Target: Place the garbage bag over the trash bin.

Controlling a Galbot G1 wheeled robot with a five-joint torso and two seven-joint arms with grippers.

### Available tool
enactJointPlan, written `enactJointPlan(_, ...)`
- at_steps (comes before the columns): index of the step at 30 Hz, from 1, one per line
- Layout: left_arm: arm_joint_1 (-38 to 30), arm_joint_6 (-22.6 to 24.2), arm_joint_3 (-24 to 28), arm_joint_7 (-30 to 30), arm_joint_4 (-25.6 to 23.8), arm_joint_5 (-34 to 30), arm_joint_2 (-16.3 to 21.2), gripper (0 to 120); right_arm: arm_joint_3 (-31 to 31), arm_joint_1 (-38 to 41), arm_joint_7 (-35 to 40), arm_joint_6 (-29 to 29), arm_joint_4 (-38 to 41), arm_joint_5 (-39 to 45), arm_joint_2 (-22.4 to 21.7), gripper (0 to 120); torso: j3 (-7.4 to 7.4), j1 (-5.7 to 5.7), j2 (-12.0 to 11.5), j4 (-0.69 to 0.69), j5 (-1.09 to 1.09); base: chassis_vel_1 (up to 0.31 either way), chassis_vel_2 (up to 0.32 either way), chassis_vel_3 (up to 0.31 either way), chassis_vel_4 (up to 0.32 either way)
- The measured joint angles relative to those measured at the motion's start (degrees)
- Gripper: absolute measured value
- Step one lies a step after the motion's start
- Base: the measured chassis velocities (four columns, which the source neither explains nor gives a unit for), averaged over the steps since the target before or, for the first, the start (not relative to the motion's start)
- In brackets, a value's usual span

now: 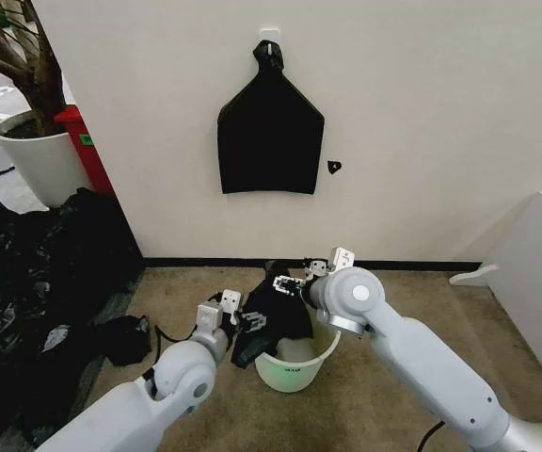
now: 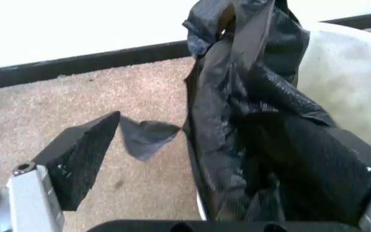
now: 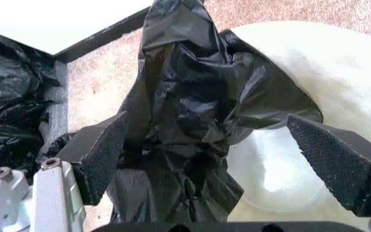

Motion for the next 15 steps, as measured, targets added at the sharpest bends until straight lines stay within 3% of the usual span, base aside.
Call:
enactJointPlan(9, 4.9, -3.5, -5.7, 4.1, -4.0, -3.3, 4.3, 100, 2.1, -1.5, -3.8, -2.4, 0.2, -1.5, -0.1, 88, 0.0, 0.0, 0.0, 0.0, 0.01, 0.0, 0.0, 0.0, 0.0)
enactJointPlan(15, 5.3, -4.3, -8.1, 4.6, -4.8, -4.9, 5.2, 100, 2.5, -2.3, -6.5, -4.4, 0.9, -2.2, 0.2, 88, 0.0, 0.0, 0.0, -0.02, 0.0, 0.0, 0.0, 0.0, 0.0)
